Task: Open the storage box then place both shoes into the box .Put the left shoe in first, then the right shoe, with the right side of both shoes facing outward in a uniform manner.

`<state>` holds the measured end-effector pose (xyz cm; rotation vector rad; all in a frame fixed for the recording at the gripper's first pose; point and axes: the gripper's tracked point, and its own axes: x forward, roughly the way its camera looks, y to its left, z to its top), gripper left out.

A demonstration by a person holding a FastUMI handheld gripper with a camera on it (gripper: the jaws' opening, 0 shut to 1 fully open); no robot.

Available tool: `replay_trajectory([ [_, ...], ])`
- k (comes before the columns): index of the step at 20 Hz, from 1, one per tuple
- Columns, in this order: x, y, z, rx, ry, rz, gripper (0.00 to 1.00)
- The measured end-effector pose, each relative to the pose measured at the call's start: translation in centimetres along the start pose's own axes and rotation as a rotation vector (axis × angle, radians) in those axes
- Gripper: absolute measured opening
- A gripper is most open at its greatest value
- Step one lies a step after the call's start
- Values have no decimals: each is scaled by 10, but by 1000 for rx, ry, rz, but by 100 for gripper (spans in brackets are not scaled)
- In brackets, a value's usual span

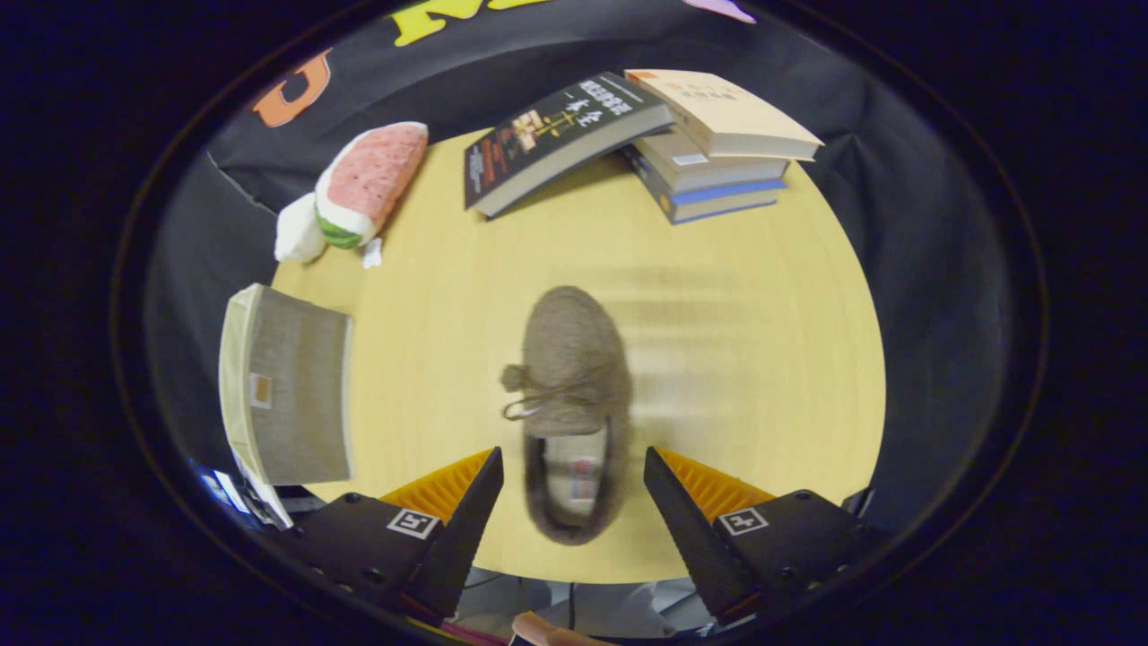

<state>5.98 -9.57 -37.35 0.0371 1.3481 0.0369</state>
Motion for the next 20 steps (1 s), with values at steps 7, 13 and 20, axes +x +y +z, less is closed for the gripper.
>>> replay_trajectory([
  [7, 47, -45, 2, -101, 46, -110, 96],
  [13, 67, -29, -6, -52, 73, 15, 81],
  [20, 66, -14, -7, -63, 65, 87, 1],
])
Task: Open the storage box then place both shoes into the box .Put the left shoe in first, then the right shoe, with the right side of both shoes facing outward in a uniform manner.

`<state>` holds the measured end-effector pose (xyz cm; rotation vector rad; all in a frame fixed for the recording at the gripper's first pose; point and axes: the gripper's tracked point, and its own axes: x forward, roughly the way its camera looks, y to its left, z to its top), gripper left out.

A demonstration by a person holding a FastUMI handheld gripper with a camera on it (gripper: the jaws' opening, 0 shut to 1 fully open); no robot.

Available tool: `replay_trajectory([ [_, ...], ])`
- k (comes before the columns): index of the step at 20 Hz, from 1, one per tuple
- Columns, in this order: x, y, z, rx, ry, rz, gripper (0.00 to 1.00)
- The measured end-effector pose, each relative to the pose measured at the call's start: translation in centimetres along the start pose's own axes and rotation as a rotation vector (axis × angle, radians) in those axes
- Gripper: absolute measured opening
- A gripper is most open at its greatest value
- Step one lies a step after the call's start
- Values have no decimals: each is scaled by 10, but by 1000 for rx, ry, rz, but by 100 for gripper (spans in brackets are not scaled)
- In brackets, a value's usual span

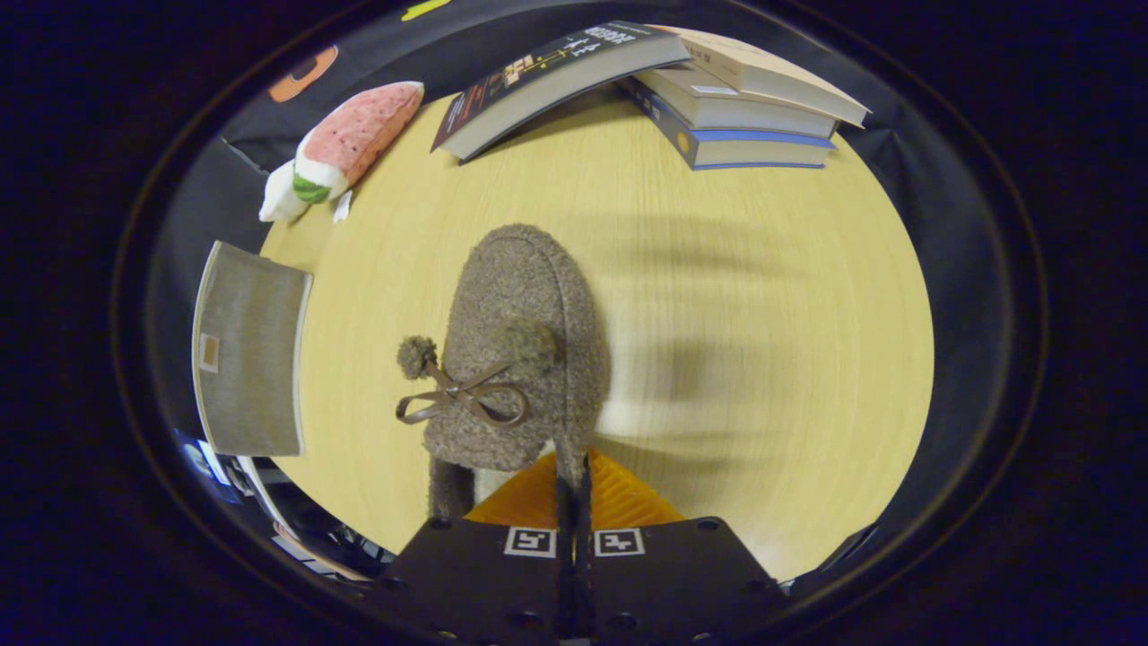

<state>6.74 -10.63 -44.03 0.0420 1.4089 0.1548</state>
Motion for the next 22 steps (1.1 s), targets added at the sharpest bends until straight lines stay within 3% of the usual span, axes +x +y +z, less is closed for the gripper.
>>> replay_trajectory([
  [4, -20, 8, -12, 12, 20, 8, 1],
  [7, -62, 41, -12, 12, -16, 84, 1],
  [11, -113, 88, -8, -32, -69, 104, 1],
  [16, -155, 168, -8, -109, -122, 129, 1],
  [22, -163, 285, -22, -111, -47, 233, 1],
])
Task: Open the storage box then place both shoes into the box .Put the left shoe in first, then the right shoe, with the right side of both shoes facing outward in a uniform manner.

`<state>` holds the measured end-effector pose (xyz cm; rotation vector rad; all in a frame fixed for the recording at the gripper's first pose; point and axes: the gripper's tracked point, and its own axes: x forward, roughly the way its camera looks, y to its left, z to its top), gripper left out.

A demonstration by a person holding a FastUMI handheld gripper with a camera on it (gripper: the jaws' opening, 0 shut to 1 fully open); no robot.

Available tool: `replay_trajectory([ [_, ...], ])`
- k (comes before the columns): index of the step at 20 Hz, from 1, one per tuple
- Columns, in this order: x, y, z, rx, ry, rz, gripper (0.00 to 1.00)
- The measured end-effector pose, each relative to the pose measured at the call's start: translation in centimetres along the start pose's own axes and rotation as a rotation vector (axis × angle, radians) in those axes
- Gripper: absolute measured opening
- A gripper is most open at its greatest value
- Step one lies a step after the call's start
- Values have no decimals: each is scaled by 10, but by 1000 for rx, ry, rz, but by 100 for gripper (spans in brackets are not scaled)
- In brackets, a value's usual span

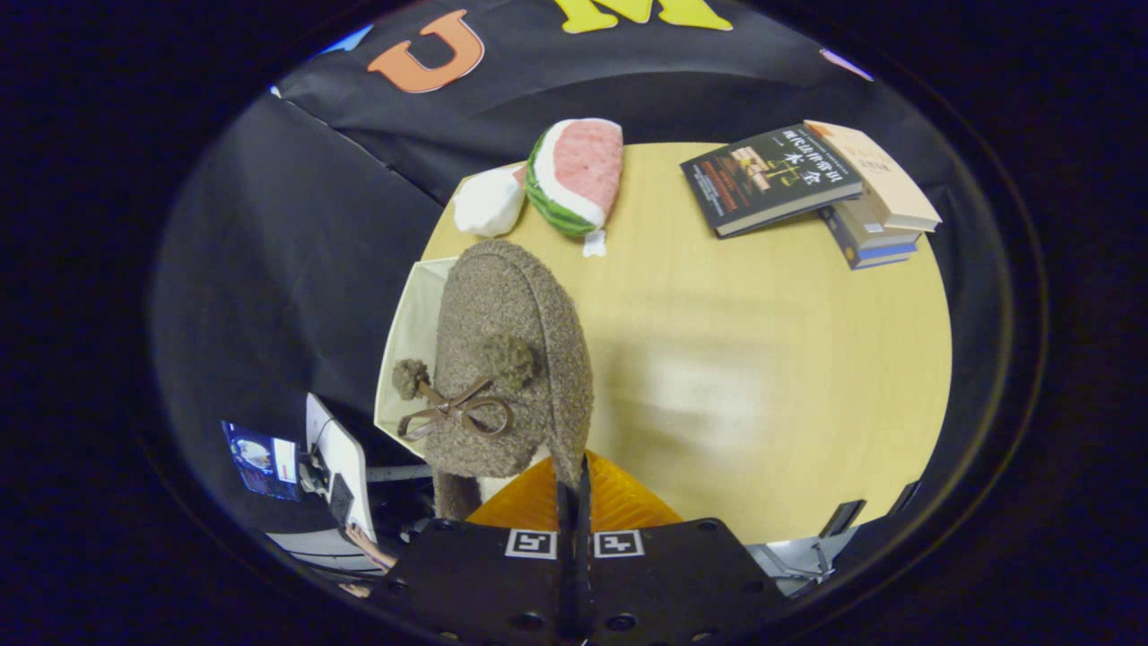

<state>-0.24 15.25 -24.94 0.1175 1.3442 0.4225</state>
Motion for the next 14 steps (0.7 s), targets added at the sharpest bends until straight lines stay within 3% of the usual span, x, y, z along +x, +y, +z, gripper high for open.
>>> replay_trajectory([
  [7, 46, 96, 18, 16, 26, -12, 1],
  [14, 118, 110, 22, 105, 57, -193, 1],
])
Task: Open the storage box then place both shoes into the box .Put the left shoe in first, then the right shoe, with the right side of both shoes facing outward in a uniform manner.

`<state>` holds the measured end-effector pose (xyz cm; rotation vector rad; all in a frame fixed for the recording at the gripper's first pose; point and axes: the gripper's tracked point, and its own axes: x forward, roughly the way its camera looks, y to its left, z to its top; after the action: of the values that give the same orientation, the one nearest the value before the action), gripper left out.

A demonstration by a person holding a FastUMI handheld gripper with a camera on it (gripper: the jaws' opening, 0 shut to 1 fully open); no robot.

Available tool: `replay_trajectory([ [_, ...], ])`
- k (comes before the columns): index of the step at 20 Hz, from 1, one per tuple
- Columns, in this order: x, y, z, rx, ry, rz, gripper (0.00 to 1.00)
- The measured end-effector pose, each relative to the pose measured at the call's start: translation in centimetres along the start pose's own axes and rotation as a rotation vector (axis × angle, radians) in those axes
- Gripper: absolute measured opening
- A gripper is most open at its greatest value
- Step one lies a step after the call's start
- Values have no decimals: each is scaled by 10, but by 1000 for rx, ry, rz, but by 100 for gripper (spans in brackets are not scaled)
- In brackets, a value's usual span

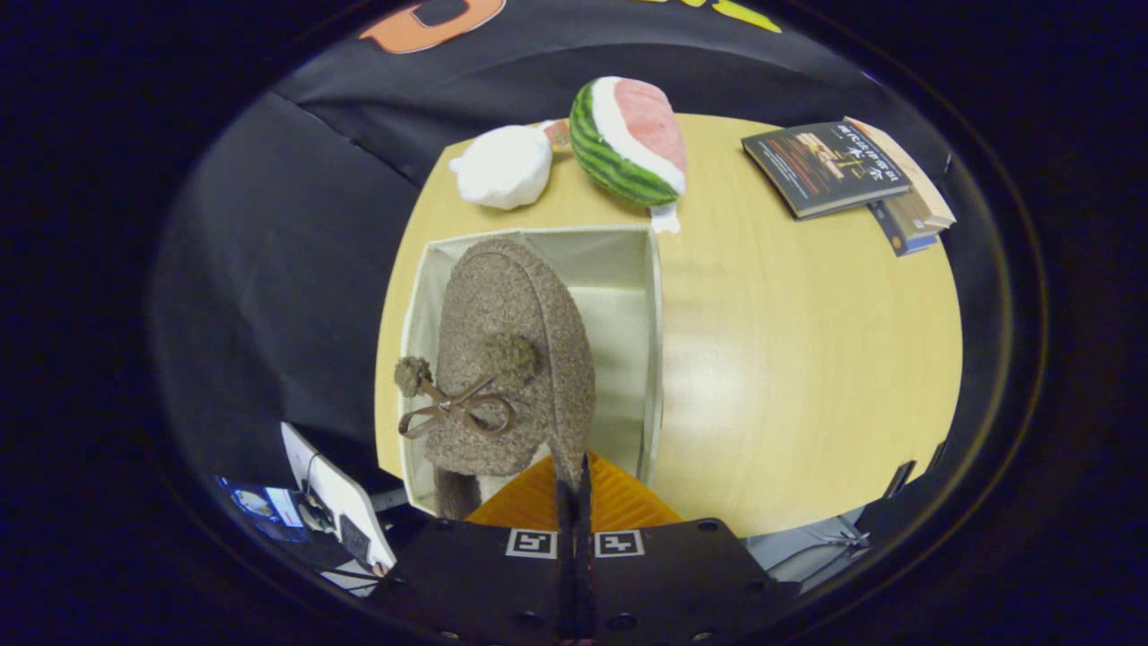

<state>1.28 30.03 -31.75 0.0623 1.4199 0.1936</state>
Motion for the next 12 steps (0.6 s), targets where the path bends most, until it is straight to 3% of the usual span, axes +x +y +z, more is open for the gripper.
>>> replay_trajectory([
  [6, 41, -18, 2, 69, -4, -209, 1],
  [12, 65, -16, 10, 142, 3, -244, 3],
])
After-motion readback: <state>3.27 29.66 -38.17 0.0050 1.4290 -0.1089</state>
